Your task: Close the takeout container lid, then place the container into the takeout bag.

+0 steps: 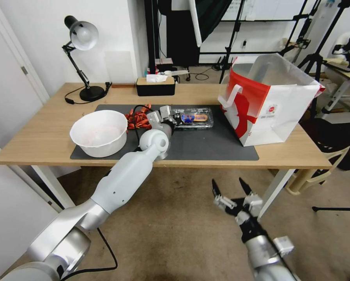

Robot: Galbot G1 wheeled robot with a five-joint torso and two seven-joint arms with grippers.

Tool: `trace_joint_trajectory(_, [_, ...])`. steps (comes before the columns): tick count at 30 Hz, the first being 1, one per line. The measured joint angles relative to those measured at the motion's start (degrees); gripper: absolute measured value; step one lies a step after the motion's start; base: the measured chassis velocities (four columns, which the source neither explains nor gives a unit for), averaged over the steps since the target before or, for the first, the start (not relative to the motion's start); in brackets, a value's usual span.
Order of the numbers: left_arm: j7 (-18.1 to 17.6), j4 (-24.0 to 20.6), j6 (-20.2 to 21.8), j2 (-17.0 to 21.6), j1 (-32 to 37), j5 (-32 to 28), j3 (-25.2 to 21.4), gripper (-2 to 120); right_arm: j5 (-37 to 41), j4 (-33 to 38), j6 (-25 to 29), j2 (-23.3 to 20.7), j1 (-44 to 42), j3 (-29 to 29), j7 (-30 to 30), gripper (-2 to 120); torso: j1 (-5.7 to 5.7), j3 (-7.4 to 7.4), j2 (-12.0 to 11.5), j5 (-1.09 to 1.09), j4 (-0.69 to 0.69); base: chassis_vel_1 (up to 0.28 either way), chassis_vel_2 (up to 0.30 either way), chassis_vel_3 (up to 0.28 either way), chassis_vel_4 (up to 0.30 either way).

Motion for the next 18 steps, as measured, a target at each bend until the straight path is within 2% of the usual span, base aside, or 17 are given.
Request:
trace_joint_trajectory(1, [-0.06, -0.16, 0.02, 0.13, 0.03, -0.16, -0.09, 0, 5.17, 0.41, -1.78, -1.38, 2.09, -0.04, 0.94, 100, 0.00, 0.00, 0.00, 0.00, 0.00, 0.000, 0.000, 0.000, 0.000])
trace_joint_trajectory(2, [-0.06, -0.16, 0.02, 0.13, 0.03, -0.16, -0.09, 0, 5.17, 0.41, -1.78, -1.38, 2.09, -0.04, 0.94, 100, 0.00, 0.00, 0.00, 0.00, 0.00, 0.000, 0.000, 0.000, 0.000])
trace_joint_trajectory(5, [-0.13, -0.45, 0.03, 0.40, 0.03, -1.11, -0.14, 0, 15.06, 0.00, -4.42, -4.84, 6.35, -0.35, 3.54, 100, 0.00, 0.00, 0.00, 0.00, 0.01, 0.000, 0.000, 0.000, 0.000])
trace_joint_trajectory(8, [-0.14, -0.56, 0.03, 0.41, 0.04, -1.67, -0.16, 0, 18.81, -0.49, -4.98, -6.32, 7.62, -0.67, 4.65, 100, 0.00, 0.00, 0.00, 0.01, 0.00, 0.000, 0.000, 0.000, 0.000])
trace_joint_trajectory(10, [-0.15, -0.64, 0.08, 0.33, 0.01, -2.37, -0.20, 0, 24.79, -1.49, -5.53, -8.53, 9.55, -1.42, 6.57, 100, 0.00, 0.01, 0.00, 0.00, -0.01, 0.000, 0.000, 0.000, 0.000])
trace_joint_trajectory(13, [-0.14, -0.64, 0.15, 0.26, -0.12, -2.66, -0.21, 0, 29.46, -2.71, -6.44, -10.44, 12.09, -2.59, 8.80, 100, 0.00, 0.01, 0.00, 0.00, -0.01, 0.000, 0.000, 0.000, 0.000])
trace_joint_trajectory(18, [-0.14, -0.66, 0.23, 0.30, -0.29, -2.97, -0.20, 0, 31.87, -5.11, -7.96, -12.20, 16.65, -4.54, 11.41, 100, 0.00, 0.01, 0.00, 0.00, 0.00, 0.000, 0.000, 0.000, 0.000])
